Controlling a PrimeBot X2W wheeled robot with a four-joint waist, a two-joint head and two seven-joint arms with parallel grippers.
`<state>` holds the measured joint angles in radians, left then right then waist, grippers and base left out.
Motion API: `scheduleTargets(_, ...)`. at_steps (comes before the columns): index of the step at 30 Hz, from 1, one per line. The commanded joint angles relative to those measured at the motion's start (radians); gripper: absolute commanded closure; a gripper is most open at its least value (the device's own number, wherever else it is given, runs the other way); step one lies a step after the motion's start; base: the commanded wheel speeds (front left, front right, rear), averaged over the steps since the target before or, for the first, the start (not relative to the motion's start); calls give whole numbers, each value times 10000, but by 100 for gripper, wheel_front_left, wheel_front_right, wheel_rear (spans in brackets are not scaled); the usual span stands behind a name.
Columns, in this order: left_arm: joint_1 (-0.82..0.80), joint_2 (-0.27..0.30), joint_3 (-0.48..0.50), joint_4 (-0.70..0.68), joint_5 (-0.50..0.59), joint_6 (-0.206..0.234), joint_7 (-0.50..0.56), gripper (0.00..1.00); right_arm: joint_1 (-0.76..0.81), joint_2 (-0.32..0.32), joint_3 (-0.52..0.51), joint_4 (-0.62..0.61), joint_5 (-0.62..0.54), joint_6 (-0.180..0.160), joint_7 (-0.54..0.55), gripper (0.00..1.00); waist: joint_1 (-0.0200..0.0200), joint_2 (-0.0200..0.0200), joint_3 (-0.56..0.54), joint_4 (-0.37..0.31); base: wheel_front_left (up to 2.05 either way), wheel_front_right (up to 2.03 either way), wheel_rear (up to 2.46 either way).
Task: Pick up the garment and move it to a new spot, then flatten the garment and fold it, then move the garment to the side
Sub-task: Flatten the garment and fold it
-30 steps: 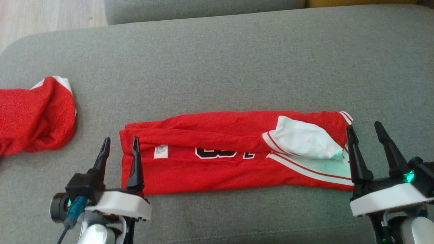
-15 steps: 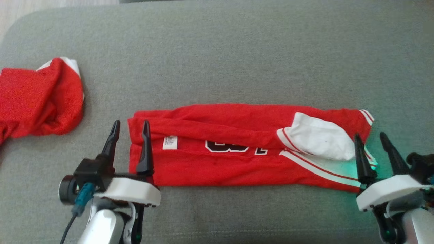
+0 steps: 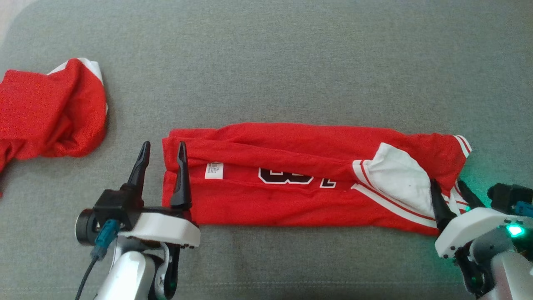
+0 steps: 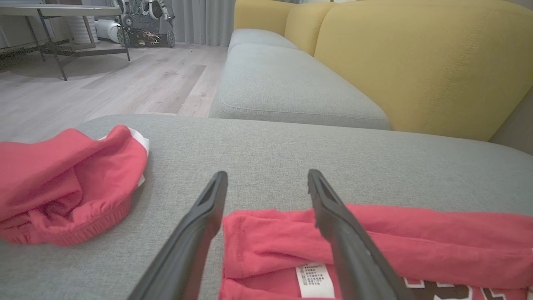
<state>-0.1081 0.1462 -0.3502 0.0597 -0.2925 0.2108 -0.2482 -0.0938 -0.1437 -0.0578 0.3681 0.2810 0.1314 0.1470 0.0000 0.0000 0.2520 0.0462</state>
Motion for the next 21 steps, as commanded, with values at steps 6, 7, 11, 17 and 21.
scheduleTargets(6, -401, 33, 336, -246, 71, -24, -104, 0, 126, -66, 731, -109, 455, -7, 744, 100, 0, 0, 19, -117, 0, 0, 0)
scheduleTargets(7, -410, 31, 338, -240, 75, -26, -107, 0, 122, -107, 753, -179, 502, -7, 726, 100, 0, 0, 15, -127, 0, 0, 0)
scheduleTargets(11, -414, 25, 347, -227, 79, -26, -113, 0, 121, -240, 632, -419, 577, -7, 618, 100, 0, 0, -15, -157, 0, 0, 0)
scheduleTargets(17, -288, 18, 416, -254, 75, 16, -125, 0, 162, -718, -365, -1004, 527, -7, 491, 100, 0, 0, -141, -283, 0, 0, 0)
scheduleTargets(21, -266, 26, 436, -269, 80, 11, -128, 0, 217, -1020, -1158, -1285, 495, -7, 559, 100, 0, 0, -188, -335, 0, 0, 0)
